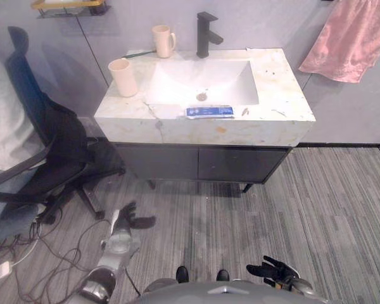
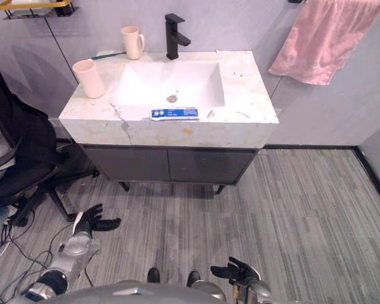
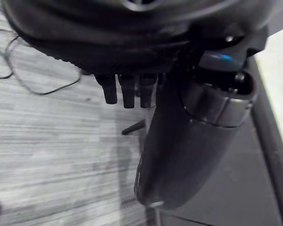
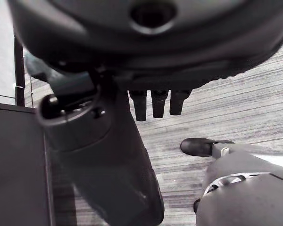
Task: Organize the bathroom.
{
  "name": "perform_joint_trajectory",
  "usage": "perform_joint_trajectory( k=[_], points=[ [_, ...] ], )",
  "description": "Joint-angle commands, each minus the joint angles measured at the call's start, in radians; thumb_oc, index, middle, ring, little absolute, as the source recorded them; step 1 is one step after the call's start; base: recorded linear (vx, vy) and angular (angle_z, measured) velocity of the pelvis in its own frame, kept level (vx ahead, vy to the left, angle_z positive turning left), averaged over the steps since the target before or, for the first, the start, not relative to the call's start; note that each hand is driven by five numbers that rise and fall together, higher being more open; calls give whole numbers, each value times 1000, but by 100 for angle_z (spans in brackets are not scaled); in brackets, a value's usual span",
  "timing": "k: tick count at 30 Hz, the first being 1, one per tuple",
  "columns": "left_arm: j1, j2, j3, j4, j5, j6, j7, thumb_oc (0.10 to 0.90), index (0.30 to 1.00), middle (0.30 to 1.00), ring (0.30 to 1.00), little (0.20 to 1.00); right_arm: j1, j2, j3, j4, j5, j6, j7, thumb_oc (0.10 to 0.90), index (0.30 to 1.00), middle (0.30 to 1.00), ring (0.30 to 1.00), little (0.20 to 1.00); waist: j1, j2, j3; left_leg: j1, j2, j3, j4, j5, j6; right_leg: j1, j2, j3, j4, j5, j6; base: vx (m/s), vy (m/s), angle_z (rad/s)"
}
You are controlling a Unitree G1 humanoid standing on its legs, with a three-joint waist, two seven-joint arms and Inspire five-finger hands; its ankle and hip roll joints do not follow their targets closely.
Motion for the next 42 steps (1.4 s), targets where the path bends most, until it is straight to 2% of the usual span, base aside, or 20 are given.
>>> perform_joint_trajectory(
  k=[1, 4, 5, 6, 7, 8, 11, 16, 18, 21, 22, 23, 26, 31, 32, 35, 37, 42],
  points=[
    [-117, 103, 28, -239, 185, -115, 130, 800, 900, 900, 900, 900, 7, 21, -22, 22, 27, -31, -28, 800, 900, 900, 900, 900, 25, -46, -34, -5, -28, 7, -4, -24, 8, -44, -34, 19, -9, 54, 56, -6, 7, 7],
    [-122, 163, 28, -440, 281, -107, 120, 800, 900, 900, 900, 900, 14, 30, -20, 19, 46, -37, -36, 800, 900, 900, 900, 900, 37, -45, -31, -8, -30, 0, -4, -26, 10, -43, -37, 11, -9, 55, 57, -5, 8, 10],
    [-121, 169, 29, -458, 305, -111, 115, 800, 900, 900, 900, 900, 15, 30, -20, 18, 46, -37, -37, 800, 900, 900, 900, 900, 37, -45, -31, -8, -30, 0, -4, -27, 10, -43, -38, 11, -9, 55, 57, -6, 14, 11],
    [-131, 201, 31, -556, 338, -106, 99, 800, 900, 900, 900, 900, 19, 32, -22, 15, 47, -40, -39, 800, 900, 900, 900, 900, 40, -43, -30, -9, -31, -1, -4, -28, 11, -43, -40, 6, -9, 57, 61, -3, 10, 6],
    [-132, 207, 31, -568, 350, -116, 98, 800, 900, 900, 900, 900, 20, 32, -22, 14, 48, -41, -40, 800, 900, 900, 900, 900, 40, -43, -29, -10, -31, -2, -4, -28, 11, -43, -41, 6, -9, 57, 61, 0, 15, 3],
    [-144, 229, 41, -662, 389, -80, 72, 800, 900, 900, 900, 900, 20, 34, -21, 8, 51, -39, -46, 800, 900, 900, 900, 900, 41, -42, -30, -10, -31, -2, -4, -29, 12, -43, -43, 4, -9, 57, 63, 0, 0, 0],
    [-185, 273, 49, -808, 435, -59, 49, 800, 900, 900, 900, 900, 25, 37, -17, 7, 52, -44, -52, 800, 900, 900, 900, 900, 37, -36, -32, -9, -30, 0, -4, -33, 14, -42, -45, 1, -9, 56, 69, 0, 0, 0],
    [-236, 310, 34, -911, 413, -26, -56, 800, 900, 900, 900, 900, 28, 39, -26, 25, 38, -52, -46, 800, 900, 900, 900, 900, 28, -31, -39, -6, -31, 3, -4, -37, 13, -42, -47, 3, -9, 58, 77, 0, 0, 0],
    [-277, 326, 2, -934, 379, 42, -111, 800, 900, 900, 900, 900, 26, 36, -27, 33, 30, -49, -41, 800, 900, 900, 900, 900, 19, -28, -44, -4, -30, 7, -4, -39, 14, -42, -47, 7, -9, 59, 82, 33, -15, 0],
    [-334, 358, -55, -909, 346, 110, -159, 800, 900, 900, 900, 900, 22, 29, -22, 39, 29, -47, -31, 800, 900, 900, 900, 900, 5, -23, -50, 3, -30, 14, -4, -42, 14, -41, -47, 12, -9, 60, 88, 41, -18, 0],
    [-354, 363, -76, -885, 321, 151, -213, 800, 900, 900, 900, 900, 19, 27, -23, 37, 24, -43, -30, 800, 900, 900, 900, 900, 0, -21, -52, 6, -29, 18, -4, -44, 14, -40, -46, 14, -9, 60, 90, 52, -14, -1],
    [-365, 374, -91, -872, 304, 160, -227, 800, 900, 900, 900, 900, 18, 27, -23, 37, 20, -43, -29, 800, 900, 900, 900, 900, -5, -19, -54, 8, -29, 20, -4, -44, 14, -40, -46, 17, -9, 62, 91, 57, -16, -1],
    [-406, 390, -124, -819, 268, 143, -240, 800, 900, 900, 900, 900, 18, 24, -21, 36, 12, -42, -29, 800, 900, 900, 900, 900, -18, -15, -59, 13, -28, 31, -4, -45, 15, -40, -44, 25, -9, 63, 94, 49, -5, -4],
    [-490, 439, -159, -784, 289, 136, -291, 800, 900, 900, 900, 900, 17, 16, -19, 46, -6, -28, -20, 800, 900, 900, 900, 900, -38, -8, -69, 20, -24, 52, -4, -48, 12, -39, -40, 37, -9, 62, 95, 53, -12, -7],
    [-523, 450, -172, -779, 341, 136, -292, 800, 900, 900, 900, 900, 16, 13, -15, 50, -3, -28, -18, 800, 900, 900, 900, 900, -44, -6, -72, 23, -23, 58, -4, -50, 11, -38, -39, 41, -9, 61, 95, 65, -31, -6],
    [-609, 489, -207, -755, 359, 169, -243, 800, 900, 900, 900, 900, 11, 10, -5, 48, 7, -22, -14, 800, 900, 900, 900, 900, -58, -5, -78, 27, -20, 67, -4, -49, 9, -39, -36, 50, -9, 62, 94, 62, -42, -4],
    [-642, 519, -205, -744, 327, 173, -205, 800, 900, 900, 900, 900, 14, 10, 0, 44, 12, -21, -16, 800, 900, 900, 900, 900, -62, -4, -80, 30, -17, 69, -4, -50, 8, -36, -34, 54, -9, 59, 92, 59, -42, -3],
    [-667, 573, -158, -744, 332, 112, -197, 800, 900, 900, 900, 900, 28, 8, -9, 56, 0, -23, -8, 800, 900, 900, 900, 900, -68, 2, -80, 37, -14, 74, -4, -49, 6, -31, -27, 63, -9, 52, 83, 44, -36, -6]
  ],
)
